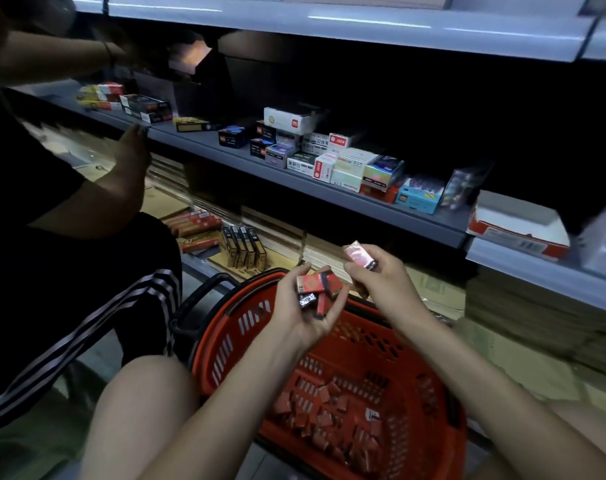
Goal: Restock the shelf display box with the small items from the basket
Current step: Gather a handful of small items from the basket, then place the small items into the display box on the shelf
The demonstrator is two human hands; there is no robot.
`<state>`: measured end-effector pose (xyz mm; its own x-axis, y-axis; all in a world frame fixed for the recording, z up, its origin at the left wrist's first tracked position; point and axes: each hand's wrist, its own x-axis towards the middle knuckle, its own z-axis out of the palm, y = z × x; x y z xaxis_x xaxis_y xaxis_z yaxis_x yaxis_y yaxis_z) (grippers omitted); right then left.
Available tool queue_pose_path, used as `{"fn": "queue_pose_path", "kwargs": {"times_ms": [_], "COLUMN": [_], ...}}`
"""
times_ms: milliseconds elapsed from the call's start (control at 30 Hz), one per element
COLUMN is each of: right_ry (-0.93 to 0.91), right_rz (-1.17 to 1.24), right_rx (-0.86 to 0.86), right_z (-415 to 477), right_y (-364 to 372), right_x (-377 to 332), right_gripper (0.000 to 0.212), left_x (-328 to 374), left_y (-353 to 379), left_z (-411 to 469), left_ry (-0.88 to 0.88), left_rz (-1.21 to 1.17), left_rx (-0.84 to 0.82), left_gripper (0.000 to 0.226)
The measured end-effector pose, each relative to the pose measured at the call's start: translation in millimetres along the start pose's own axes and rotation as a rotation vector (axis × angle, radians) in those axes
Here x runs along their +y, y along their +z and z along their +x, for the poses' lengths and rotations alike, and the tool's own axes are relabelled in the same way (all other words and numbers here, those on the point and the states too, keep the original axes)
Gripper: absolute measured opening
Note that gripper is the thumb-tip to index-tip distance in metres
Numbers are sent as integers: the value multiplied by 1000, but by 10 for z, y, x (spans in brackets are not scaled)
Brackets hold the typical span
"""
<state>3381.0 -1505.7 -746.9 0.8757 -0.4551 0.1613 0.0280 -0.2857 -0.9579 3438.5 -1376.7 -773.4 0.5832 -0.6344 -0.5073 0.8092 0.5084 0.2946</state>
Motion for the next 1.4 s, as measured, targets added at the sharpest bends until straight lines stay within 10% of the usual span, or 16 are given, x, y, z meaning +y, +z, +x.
{"fn": "queue_pose_path", "kwargs": {"times_ms": [167, 700, 1100, 1400], "right_ry": [192, -62, 468, 377], "right_rz": [224, -390, -436, -374], "right_rx": [-43, 605, 433, 419], "right_z": [10, 494, 1665, 1723], "right_y": [-300, -2123, -2531, -2647], "right_x": [21, -249, 125, 419], "right_gripper": [19, 10, 25, 10], "left_x": [-77, -747, -880, -877], "left_y": [311, 1665, 2176, 2142], "left_z": [47, 393, 789, 936], "left_ry": [-25, -150, -179, -231], "left_rz": [36, 27, 171, 218], "left_rx": [36, -49, -70, -69], "left_gripper": [17, 22, 23, 28]}}
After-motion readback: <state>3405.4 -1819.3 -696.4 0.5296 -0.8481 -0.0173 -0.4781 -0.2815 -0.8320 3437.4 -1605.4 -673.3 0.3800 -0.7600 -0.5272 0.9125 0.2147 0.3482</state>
